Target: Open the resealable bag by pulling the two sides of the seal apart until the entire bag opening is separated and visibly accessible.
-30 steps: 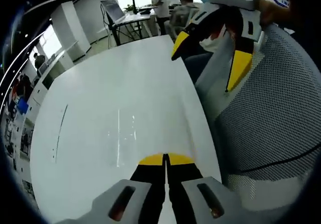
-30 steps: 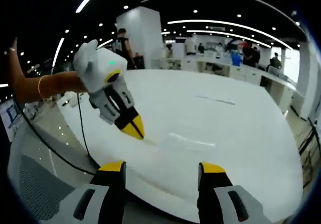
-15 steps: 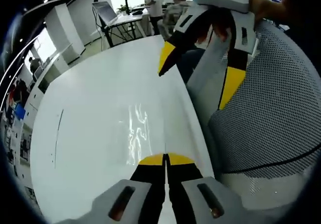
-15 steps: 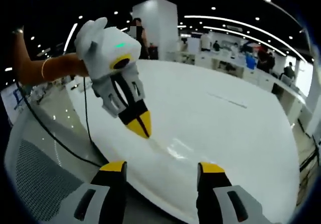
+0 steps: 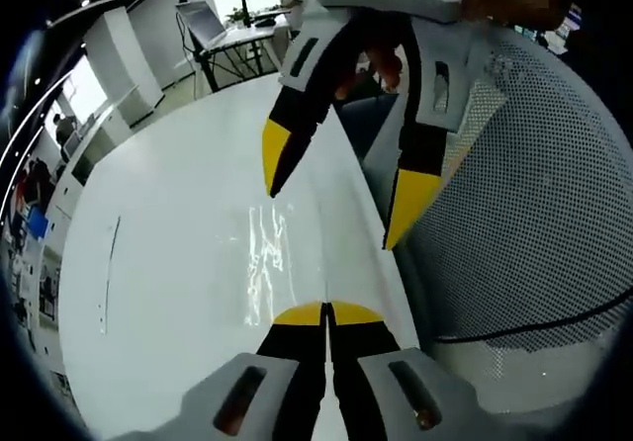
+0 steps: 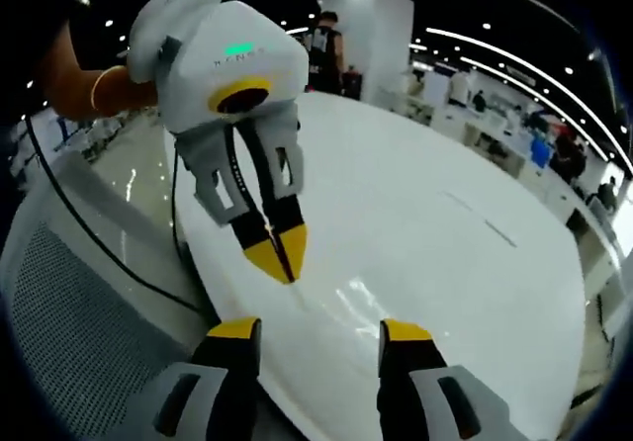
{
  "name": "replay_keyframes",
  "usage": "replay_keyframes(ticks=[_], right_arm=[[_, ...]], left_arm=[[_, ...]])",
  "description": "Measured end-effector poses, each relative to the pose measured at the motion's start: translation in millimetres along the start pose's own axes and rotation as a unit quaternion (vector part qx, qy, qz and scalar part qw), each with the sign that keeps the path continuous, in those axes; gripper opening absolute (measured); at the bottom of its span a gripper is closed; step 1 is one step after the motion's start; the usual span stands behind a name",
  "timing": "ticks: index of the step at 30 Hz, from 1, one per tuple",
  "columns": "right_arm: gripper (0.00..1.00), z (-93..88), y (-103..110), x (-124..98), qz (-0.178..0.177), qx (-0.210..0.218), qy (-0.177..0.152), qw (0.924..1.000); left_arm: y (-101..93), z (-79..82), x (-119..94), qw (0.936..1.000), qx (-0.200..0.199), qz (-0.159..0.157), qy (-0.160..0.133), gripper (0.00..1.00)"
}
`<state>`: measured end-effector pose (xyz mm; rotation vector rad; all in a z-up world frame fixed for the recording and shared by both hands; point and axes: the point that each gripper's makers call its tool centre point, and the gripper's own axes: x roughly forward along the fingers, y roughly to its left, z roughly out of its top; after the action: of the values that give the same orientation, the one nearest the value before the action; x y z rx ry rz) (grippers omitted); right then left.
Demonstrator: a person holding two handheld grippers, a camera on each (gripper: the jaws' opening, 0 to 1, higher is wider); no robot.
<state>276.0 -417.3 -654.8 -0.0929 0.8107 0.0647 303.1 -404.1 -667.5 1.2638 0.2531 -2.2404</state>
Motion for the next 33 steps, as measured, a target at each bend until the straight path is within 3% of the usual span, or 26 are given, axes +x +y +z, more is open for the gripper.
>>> replay_keyframes(ticks=[3,4,8,17,24,33], right_arm=[[0.38,-8.0,0,5,0.008,-0.012,0.025,0.9996],[0.35,-12.8,1,8,0.018,-0.034,0.042,0.9984],[0.19,-14.9,4,14,0.028,-0.047,0.051,0.9972],[0.03,-15.4,7,18,0.034,-0.058,0.053,0.9963],[0.00,-18.7,11,19,0.047,-0.049,0.051,0.9964],[0.00,-17.8,17,19,0.058,-0.077,0.051,0.9941]], left_arm=[[-0.2,1.2,-1,1.0000,0.001,0.001,-0.001,0.00],[-0.6,1.6,-1,1.0000,0.001,0.000,-0.002,0.00],[-2.7,2.4,-2,1.0000,0.004,-0.001,-0.002,0.00],[-7.6,6.0,-4,1.0000,0.001,-0.002,-0.009,0.00],[-9.1,7.2,-3,0.9999,-0.005,0.000,-0.012,0.00],[-10.0,3.6,-5,0.9998,-0.007,0.006,-0.020,0.00]])
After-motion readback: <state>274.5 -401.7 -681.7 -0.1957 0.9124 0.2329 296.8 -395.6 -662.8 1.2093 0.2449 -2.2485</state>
